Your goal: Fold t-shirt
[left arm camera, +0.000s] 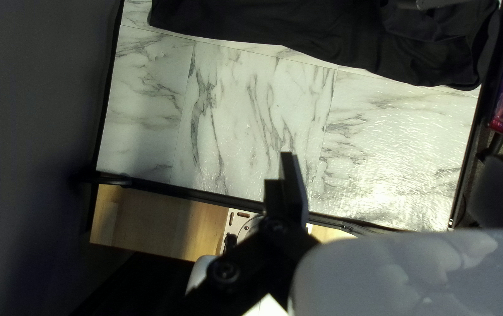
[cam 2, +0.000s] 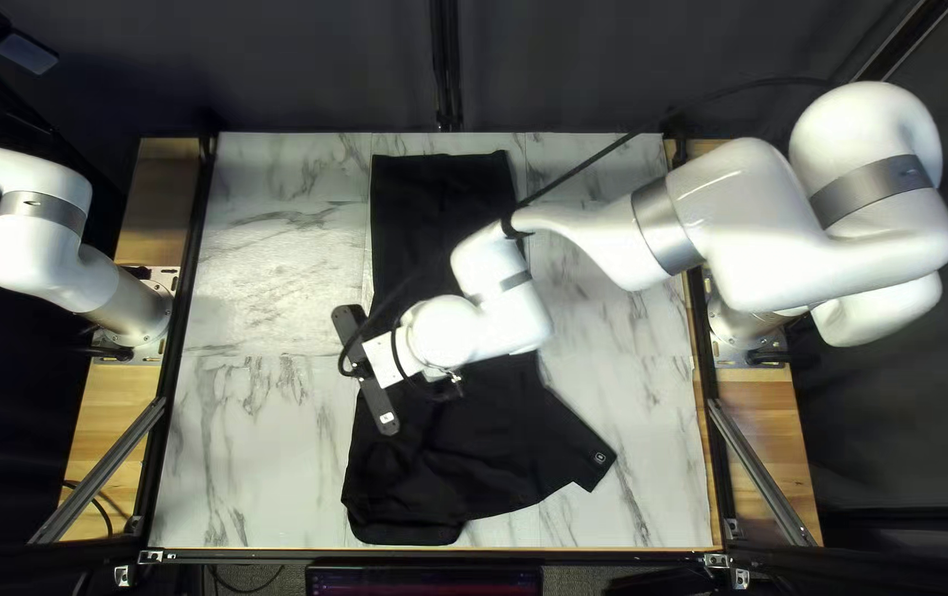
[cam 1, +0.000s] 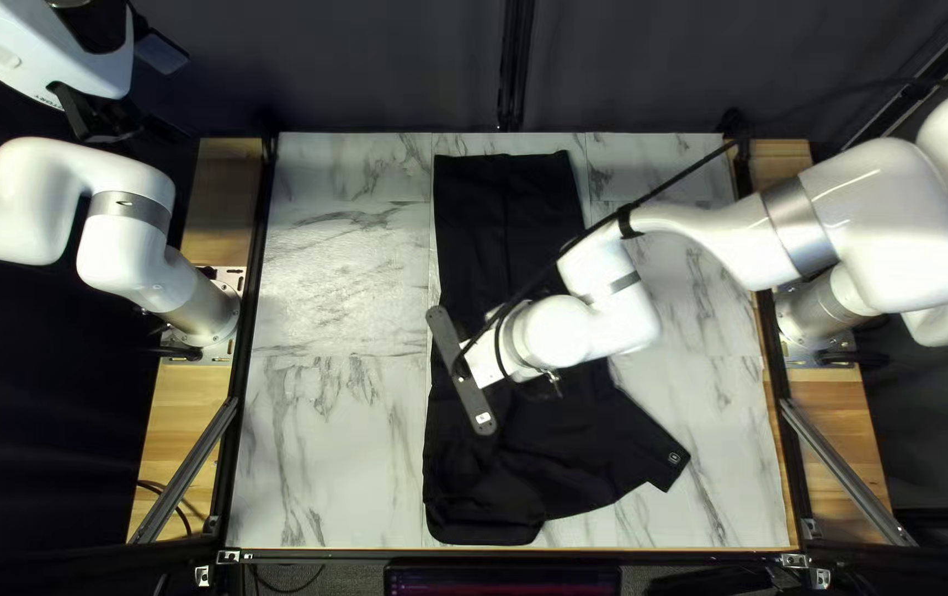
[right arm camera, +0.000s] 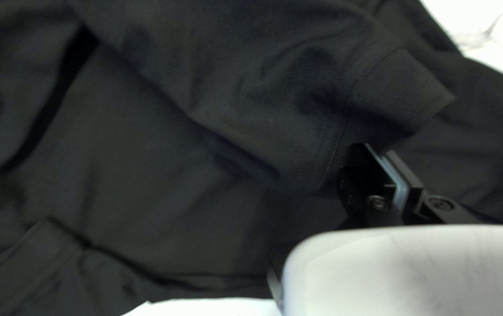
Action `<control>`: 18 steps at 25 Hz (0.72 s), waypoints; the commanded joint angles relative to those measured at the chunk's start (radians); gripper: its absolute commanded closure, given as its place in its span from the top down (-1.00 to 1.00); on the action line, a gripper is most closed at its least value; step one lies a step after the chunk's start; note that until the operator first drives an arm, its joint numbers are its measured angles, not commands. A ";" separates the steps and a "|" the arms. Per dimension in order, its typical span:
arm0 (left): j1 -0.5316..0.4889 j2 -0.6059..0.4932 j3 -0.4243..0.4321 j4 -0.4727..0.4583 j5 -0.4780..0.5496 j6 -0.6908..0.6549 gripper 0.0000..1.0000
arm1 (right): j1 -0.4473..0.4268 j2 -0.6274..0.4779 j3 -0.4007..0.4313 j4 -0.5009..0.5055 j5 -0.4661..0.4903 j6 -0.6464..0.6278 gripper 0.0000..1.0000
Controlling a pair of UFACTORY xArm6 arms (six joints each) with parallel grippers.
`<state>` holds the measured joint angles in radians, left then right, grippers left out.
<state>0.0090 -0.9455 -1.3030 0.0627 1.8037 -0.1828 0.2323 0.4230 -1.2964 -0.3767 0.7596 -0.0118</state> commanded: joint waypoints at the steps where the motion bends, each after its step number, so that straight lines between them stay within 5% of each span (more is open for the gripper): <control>1: 0.000 0.000 0.000 0.000 0.000 0.000 1.00 | -0.009 0.045 -0.031 0.004 -0.021 -0.024 -1.00; 11: 0.000 0.000 0.000 0.000 0.000 0.000 1.00 | -0.017 0.082 -0.056 0.022 -0.035 -0.060 -1.00; 12: 0.000 0.000 0.000 0.000 0.000 0.000 1.00 | -0.017 0.085 -0.058 0.023 -0.036 -0.062 0.56; 13: 0.000 0.000 0.000 0.000 0.000 0.000 1.00 | -0.017 0.097 -0.069 0.032 -0.036 -0.073 1.00; 18: 0.000 0.000 0.000 0.000 0.000 0.000 1.00 | -0.013 0.076 -0.054 0.040 -0.037 -0.076 1.00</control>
<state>0.0090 -0.9455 -1.3030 0.0627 1.8037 -0.1828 0.2160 0.5137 -1.3611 -0.3364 0.7217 -0.0914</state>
